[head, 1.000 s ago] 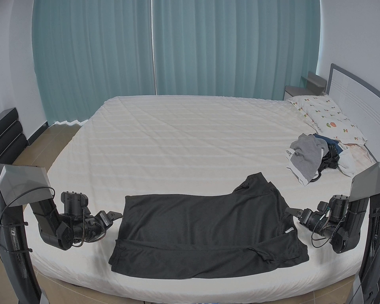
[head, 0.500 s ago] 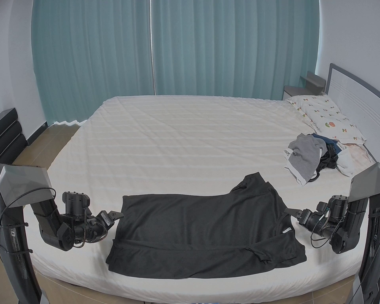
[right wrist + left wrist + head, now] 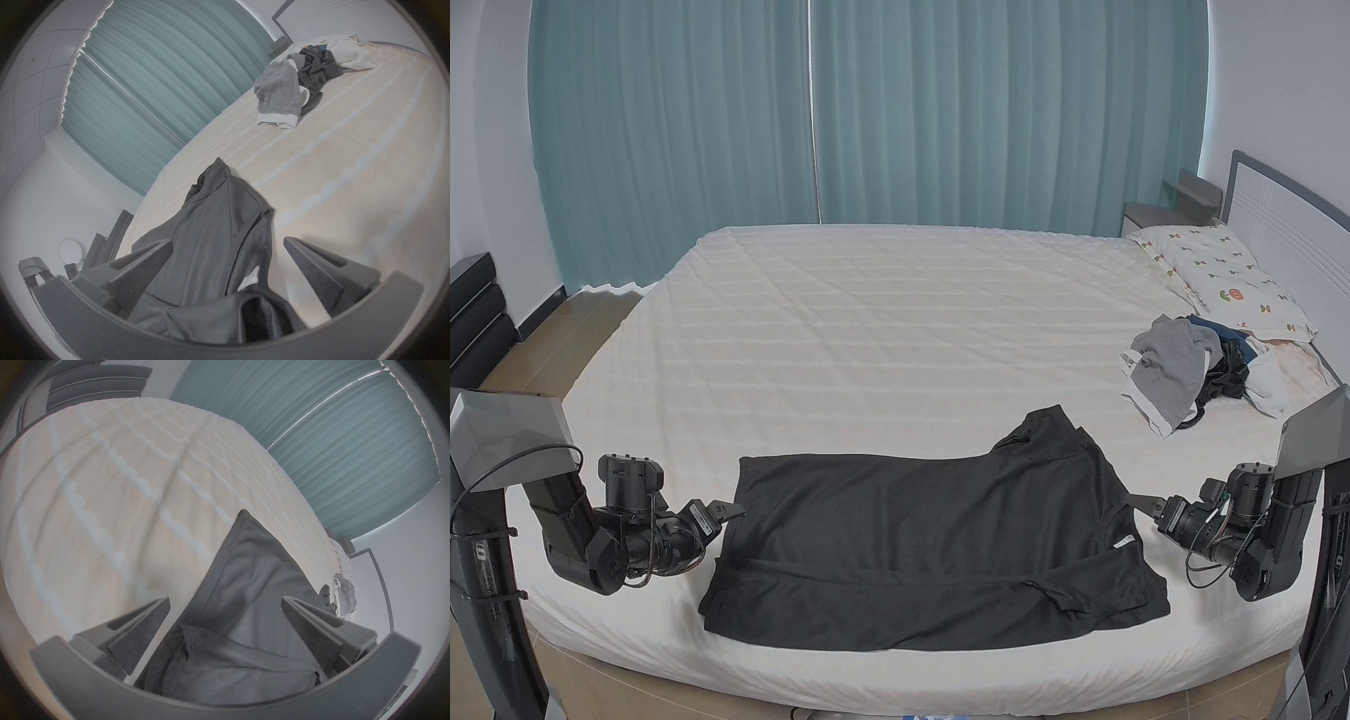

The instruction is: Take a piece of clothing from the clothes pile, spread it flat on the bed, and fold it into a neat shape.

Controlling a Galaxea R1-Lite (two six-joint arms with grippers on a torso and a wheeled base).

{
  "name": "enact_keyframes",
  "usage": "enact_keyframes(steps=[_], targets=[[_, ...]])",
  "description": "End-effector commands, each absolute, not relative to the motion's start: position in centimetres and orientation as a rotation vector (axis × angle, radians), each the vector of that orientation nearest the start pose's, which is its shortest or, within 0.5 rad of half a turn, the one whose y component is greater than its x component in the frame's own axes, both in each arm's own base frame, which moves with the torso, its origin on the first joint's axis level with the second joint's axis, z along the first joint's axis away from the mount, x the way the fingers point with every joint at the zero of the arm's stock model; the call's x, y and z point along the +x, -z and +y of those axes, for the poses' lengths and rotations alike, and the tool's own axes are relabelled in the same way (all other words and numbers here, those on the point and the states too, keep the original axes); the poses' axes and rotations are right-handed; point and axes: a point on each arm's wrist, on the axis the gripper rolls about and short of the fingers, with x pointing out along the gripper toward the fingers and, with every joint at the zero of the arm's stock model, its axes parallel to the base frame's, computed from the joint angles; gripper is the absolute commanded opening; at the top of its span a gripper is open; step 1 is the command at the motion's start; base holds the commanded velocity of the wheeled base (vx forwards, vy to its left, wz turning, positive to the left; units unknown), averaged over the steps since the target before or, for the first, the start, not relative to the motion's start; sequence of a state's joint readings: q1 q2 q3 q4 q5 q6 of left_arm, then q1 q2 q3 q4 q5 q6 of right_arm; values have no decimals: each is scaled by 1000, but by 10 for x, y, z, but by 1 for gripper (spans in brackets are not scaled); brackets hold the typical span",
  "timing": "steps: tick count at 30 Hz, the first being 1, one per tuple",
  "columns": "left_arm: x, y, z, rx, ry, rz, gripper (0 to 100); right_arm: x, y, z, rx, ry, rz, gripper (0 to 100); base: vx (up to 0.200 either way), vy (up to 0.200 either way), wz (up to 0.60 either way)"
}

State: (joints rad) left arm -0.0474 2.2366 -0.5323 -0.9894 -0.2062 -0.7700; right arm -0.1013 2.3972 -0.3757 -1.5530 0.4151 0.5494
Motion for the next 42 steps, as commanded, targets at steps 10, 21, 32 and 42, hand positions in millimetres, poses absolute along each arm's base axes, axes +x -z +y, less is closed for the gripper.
enact_keyframes(steps=[10,21,32,42], targets=[[343,5,-17,-767,-120,645,100,302,32,-21,656,-182,529,100,0,0,0],[341,8,-22,-839,-152,650,100,300,33,-21,659,-180,535,100,55,0,0],[362,0,-19,-815,-134,594,100,300,35,-17,658,-188,545,100,55,0,0],[424,2,-25,-755,-101,560,100,300,40,-17,663,-184,560,100,0,0,0]])
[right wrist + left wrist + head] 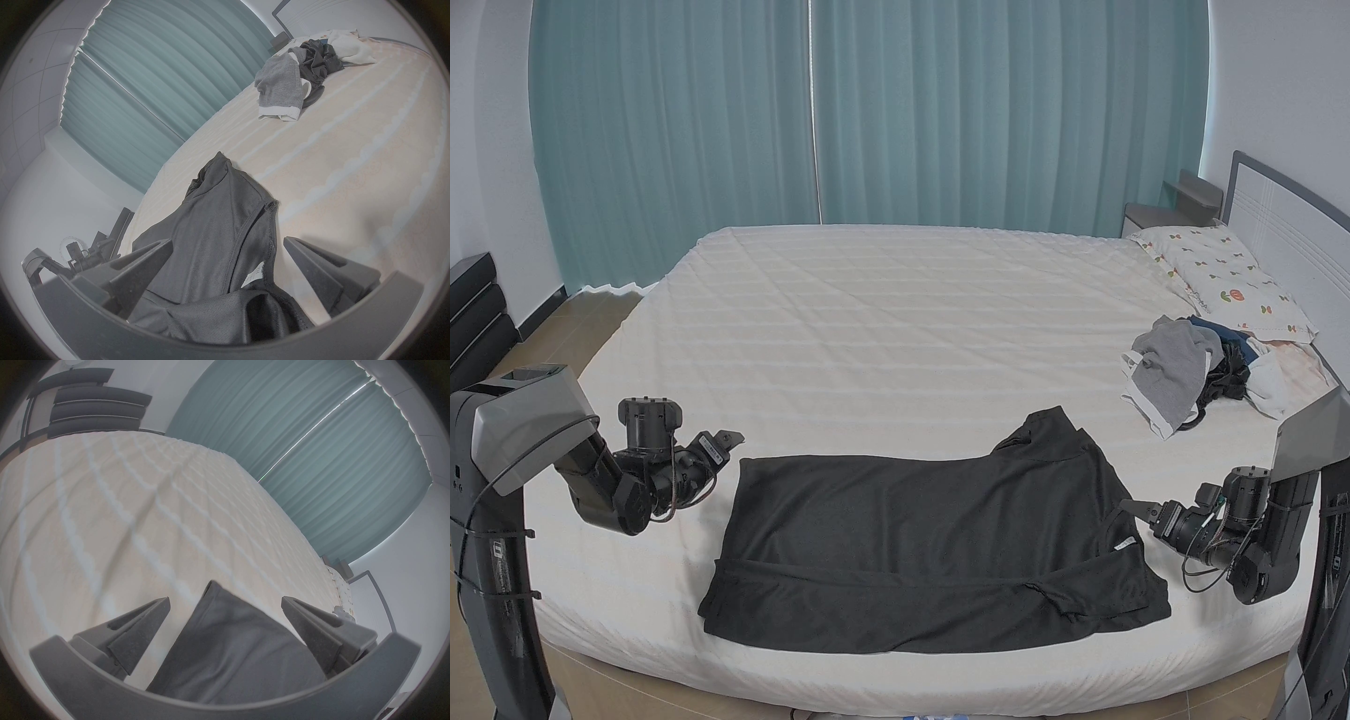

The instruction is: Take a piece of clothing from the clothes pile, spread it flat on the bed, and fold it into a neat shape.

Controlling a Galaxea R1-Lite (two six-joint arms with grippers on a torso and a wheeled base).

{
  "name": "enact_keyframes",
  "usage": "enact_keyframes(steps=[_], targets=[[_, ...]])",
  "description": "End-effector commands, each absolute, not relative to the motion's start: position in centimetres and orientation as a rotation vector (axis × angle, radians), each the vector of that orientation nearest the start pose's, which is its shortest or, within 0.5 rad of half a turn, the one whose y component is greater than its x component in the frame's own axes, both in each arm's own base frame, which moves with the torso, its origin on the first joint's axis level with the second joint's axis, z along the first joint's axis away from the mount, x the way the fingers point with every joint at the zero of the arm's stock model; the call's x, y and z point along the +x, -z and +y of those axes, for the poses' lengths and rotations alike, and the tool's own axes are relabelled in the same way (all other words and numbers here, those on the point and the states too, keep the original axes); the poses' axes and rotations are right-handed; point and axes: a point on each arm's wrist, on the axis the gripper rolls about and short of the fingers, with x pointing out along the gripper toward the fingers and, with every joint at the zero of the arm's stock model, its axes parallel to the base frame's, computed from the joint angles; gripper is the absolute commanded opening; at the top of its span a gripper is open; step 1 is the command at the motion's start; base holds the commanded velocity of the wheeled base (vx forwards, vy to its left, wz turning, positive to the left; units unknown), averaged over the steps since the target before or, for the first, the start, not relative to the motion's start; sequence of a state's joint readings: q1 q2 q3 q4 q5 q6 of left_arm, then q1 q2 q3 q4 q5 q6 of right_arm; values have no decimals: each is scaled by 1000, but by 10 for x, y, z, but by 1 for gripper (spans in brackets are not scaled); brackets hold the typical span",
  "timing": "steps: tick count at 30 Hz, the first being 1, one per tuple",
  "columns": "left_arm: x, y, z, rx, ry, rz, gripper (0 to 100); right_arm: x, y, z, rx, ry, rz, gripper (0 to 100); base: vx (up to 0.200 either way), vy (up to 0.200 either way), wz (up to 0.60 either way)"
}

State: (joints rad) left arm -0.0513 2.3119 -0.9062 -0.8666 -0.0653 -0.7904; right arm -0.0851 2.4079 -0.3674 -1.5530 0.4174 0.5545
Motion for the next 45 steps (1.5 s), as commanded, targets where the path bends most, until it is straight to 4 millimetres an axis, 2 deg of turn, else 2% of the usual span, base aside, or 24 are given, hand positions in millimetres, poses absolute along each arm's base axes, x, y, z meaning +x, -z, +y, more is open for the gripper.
enact_keyframes(steps=[1,5,8,13,22,31,39,40,45], targets=[[424,2,-25,-755,-101,560,100,300,40,-17,663,-184,560,100,0,0,0],[449,18,-26,-674,-77,565,100,300,40,-17,663,-182,561,100,0,0,0],[462,21,-28,-640,-62,556,100,300,39,-15,683,-180,562,100,0,0,0],[465,37,-34,-624,-51,587,100,300,38,-15,703,-175,562,100,0,0,0],[469,35,-36,-617,-37,576,100,304,39,-17,702,-175,552,100,0,0,0],[462,34,-47,-606,-19,591,100,305,38,-16,699,-179,547,100,0,0,0],[463,38,-44,-602,-23,593,100,304,39,-16,699,-179,550,100,0,0,0],[464,39,-43,-603,-25,594,0,304,38,-16,699,-180,549,100,0,0,0],[464,39,-40,-605,-29,589,0,305,38,-16,698,-179,547,100,0,0,0]])
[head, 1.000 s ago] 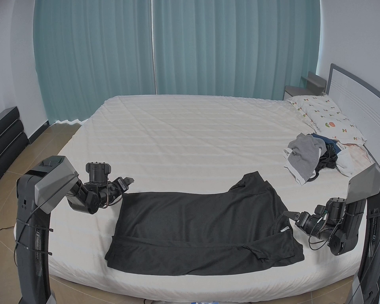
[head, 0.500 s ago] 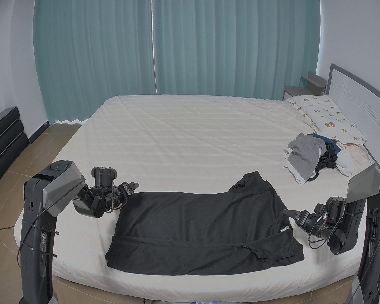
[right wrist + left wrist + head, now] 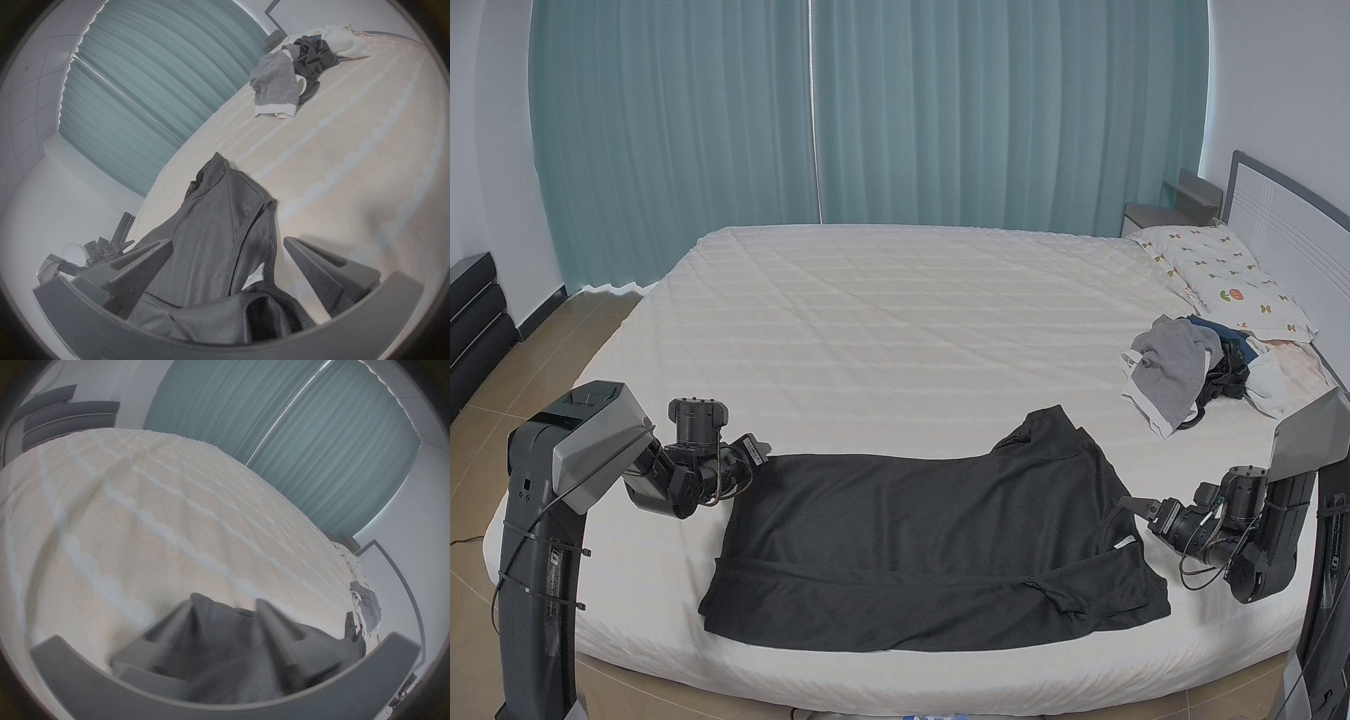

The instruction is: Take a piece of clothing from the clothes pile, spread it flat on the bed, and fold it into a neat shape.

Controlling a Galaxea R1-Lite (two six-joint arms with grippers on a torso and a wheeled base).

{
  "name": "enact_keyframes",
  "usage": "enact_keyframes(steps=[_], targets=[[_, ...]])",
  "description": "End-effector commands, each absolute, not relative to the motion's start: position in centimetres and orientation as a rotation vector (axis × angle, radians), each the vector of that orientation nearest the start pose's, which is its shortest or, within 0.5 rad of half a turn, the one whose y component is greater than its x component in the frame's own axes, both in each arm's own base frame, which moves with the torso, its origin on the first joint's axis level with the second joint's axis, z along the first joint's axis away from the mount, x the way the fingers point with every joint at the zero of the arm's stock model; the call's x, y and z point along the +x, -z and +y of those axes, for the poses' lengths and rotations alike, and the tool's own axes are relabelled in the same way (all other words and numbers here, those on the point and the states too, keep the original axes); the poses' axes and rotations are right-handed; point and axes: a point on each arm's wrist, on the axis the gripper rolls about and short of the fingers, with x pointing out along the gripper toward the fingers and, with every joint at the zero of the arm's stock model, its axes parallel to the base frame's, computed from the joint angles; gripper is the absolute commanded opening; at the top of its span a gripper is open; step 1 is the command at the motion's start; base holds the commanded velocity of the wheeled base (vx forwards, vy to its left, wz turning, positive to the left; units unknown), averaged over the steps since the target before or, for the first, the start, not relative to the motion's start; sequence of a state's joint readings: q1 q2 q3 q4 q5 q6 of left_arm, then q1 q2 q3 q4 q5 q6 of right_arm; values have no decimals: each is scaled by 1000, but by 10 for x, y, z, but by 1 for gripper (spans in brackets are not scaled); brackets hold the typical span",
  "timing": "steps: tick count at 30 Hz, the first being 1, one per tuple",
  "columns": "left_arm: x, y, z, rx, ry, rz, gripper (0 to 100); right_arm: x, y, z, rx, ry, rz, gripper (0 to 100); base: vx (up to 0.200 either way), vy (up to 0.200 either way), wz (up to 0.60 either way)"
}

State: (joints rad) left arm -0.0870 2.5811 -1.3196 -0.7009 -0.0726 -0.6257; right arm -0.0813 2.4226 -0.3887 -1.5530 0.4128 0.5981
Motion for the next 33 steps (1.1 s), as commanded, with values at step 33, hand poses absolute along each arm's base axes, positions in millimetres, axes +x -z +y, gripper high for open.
enact_keyframes(steps=[33], targets=[[454,43,-21,-630,-76,537,0,423,33,15,501,-118,476,100,0,0,0]])
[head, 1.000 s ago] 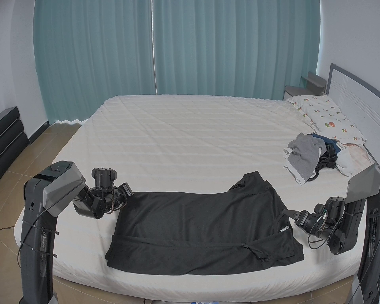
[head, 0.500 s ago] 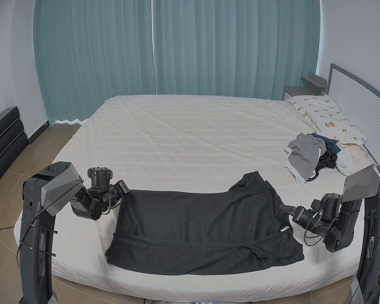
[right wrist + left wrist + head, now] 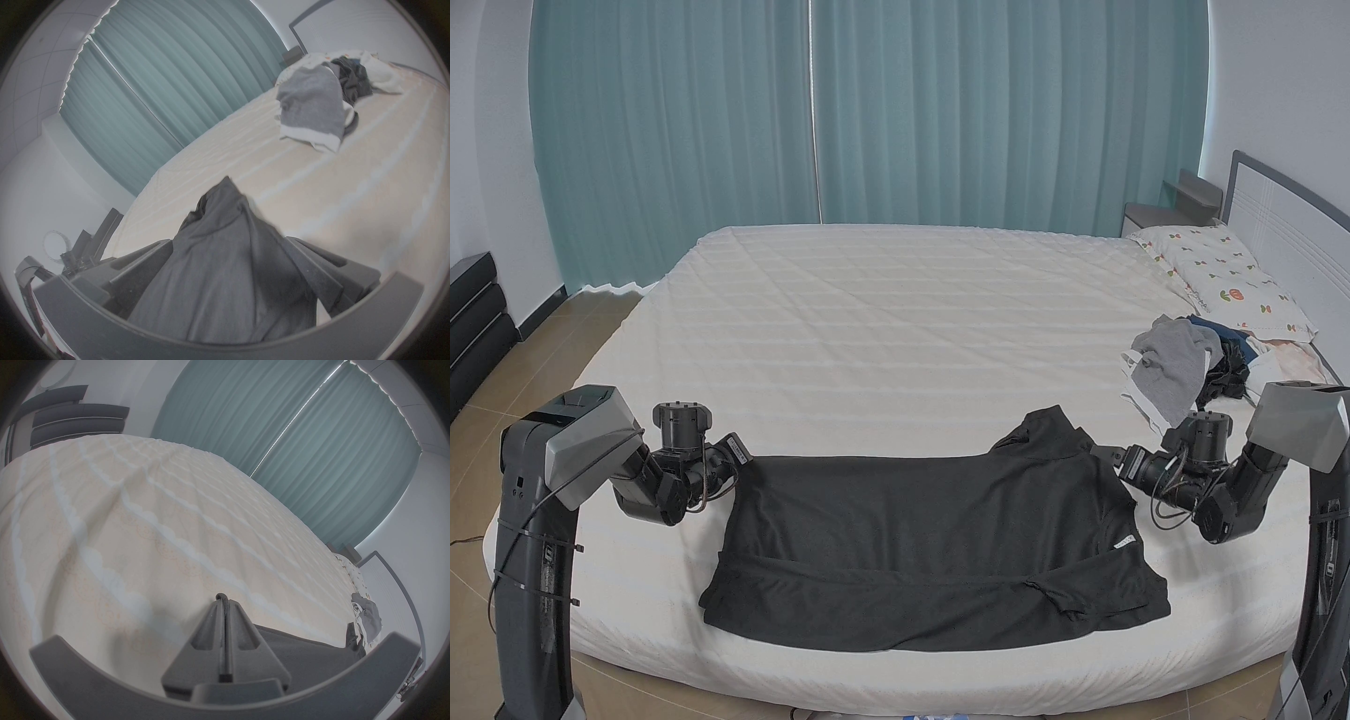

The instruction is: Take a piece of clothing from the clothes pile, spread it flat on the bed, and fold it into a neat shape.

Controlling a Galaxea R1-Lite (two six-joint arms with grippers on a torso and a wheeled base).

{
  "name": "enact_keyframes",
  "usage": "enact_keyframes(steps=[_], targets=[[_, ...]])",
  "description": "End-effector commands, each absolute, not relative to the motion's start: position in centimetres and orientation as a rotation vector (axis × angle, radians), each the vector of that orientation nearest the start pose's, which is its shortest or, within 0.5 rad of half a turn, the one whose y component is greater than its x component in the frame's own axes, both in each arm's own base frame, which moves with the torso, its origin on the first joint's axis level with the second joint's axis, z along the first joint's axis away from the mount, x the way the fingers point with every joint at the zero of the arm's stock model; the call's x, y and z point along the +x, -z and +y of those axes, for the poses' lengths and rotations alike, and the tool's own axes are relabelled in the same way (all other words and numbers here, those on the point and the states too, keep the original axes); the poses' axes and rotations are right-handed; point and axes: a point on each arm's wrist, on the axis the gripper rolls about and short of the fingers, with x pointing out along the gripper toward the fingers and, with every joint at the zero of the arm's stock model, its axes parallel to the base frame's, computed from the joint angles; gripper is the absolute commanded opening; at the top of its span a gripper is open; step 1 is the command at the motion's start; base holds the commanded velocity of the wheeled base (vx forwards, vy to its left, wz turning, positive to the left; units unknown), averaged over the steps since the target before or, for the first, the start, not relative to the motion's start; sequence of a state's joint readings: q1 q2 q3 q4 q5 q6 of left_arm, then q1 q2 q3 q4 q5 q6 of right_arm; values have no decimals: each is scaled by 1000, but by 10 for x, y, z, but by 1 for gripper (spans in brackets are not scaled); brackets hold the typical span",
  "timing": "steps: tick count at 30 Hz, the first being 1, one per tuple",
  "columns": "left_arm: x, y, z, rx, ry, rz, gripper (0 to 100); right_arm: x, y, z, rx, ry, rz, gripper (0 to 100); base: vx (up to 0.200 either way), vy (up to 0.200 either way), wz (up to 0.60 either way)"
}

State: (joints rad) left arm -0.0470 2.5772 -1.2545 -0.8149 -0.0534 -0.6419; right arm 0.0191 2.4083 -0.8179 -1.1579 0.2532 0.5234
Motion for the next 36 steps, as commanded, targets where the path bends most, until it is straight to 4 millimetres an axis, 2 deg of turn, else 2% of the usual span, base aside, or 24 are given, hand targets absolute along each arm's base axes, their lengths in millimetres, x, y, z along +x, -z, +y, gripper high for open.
enact_keyframes(steps=[1,13,21,28,29,36], targets=[[454,42,-21,-630,-76,537,0,427,37,14,497,-117,472,100,0,0,0],[449,44,-21,-630,-79,555,0,471,46,15,497,-115,478,100,0,0,0],[450,45,-21,-630,-77,555,0,488,55,19,494,-101,456,100,0,0,0],[450,45,-21,-630,-77,555,0,492,54,23,501,-111,461,100,0,0,0],[450,45,-21,-630,-79,555,0,492,54,23,502,-112,461,0,0,0,0],[450,45,-21,-628,-78,555,0,492,50,23,534,-108,450,0,0,0,0]])
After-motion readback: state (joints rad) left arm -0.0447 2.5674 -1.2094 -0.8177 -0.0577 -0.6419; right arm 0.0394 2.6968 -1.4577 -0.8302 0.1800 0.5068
